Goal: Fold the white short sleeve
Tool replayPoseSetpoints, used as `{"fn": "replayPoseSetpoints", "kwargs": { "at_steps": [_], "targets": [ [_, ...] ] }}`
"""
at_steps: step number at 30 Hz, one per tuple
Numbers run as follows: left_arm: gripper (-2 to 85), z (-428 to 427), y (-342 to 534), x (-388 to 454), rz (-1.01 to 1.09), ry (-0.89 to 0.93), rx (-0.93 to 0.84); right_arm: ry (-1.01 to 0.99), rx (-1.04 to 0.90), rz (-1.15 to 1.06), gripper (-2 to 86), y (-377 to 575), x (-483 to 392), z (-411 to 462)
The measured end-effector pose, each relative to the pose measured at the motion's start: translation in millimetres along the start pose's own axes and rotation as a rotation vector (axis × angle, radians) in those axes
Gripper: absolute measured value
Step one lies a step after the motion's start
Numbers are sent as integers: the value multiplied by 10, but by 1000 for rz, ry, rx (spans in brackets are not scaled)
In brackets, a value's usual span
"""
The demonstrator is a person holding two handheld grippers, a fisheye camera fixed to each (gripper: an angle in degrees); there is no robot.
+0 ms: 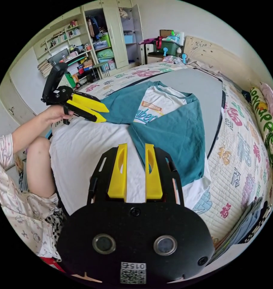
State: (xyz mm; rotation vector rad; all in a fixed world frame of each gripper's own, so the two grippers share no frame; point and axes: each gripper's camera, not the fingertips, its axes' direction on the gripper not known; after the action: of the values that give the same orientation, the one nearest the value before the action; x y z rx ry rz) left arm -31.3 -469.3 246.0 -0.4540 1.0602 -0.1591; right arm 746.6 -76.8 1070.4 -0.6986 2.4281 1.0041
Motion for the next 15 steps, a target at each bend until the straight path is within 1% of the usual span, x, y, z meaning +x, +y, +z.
{"fn": "replayPoseSetpoints", "kwargs": {
  "at_steps": [2,5,8,10,11,13,15],
  "targets": [
    [95,271,-208,98,50,-27,-71,0,-35,-28,90,-101,20,100],
    [91,479,-299,164,75,-57,-125,12,-101,-57,77,-284,63,246],
    [70,522,-280,192,69,-53,-100,53,-102,-91,57,-463,112,204],
    [54,541,-248,193,75,-43,-98,41,-117,-68,37,-631,227,125],
    [47,545,-238,183,74,-35,-99,20,-128,-37,21,-762,349,55],
    [28,487,-163,17,32,35,-82,-44,-111,59,12,-952,665,-128],
    [22,260,-28,-264,-24,80,-30,-189,-6,255,7,-1133,1424,-673]
  ]
}}
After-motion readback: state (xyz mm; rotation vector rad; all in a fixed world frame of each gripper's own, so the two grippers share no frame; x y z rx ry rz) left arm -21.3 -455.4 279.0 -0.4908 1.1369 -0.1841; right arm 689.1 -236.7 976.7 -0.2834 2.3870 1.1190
